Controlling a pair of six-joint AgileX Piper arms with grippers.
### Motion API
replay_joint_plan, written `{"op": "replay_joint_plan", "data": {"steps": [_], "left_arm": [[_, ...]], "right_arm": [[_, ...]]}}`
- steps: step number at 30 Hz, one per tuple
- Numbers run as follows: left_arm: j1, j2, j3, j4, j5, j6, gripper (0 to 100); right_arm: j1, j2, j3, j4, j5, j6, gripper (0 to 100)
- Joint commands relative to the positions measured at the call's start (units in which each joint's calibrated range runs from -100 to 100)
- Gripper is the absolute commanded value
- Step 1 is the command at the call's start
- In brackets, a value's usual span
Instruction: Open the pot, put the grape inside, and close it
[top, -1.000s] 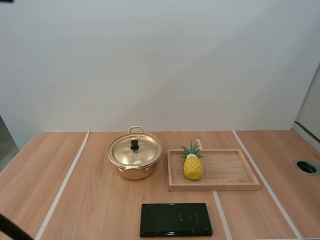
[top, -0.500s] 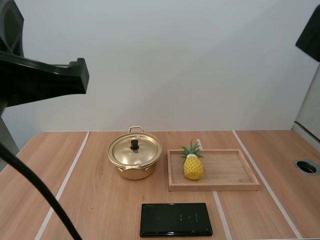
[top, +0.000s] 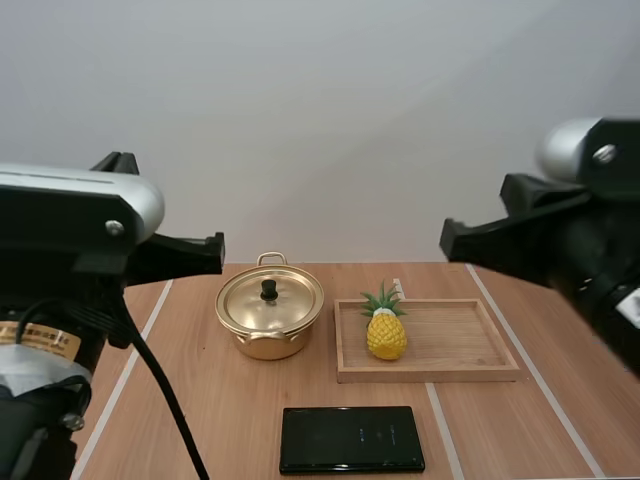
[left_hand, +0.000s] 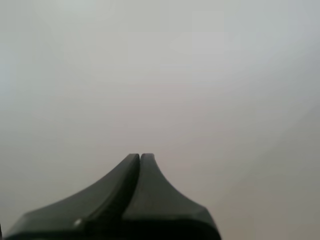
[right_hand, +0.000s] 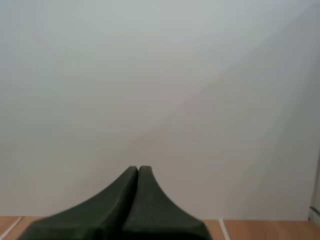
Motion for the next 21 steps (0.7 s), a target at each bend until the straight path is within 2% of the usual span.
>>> {"op": "replay_joint_plan", "data": {"steps": [1,6,10,17,21], "left_arm": [[-0.53,-0.28,3.04,0.88,-0.98,3.17,2],[-0.77,-0.28,5.14,0.88,11.60,5.28,2],[-0.77,-0.28,5.14,0.88,17.38,5.28,2],[-0.77,-0.28,10.70,0.47,15.12,3.73,2],[-0.77,-0.28,15.79,0.47,11.18,3.93,2]], "right_arm": [[-0.18,-0.46,7.48,-1.69,-4.67,0.00,0],[-0.18,-0.46,15.42,-1.69,-2.31,0.00,0],[-0.18,-0.46,16.82,-1.69,-1.85,0.00,0],[-0.18,-0.46,16.96,0.54,-2.06,0.00,0],[-0.18,-0.46,18.94,-1.69,-3.23,0.00,0]]}}
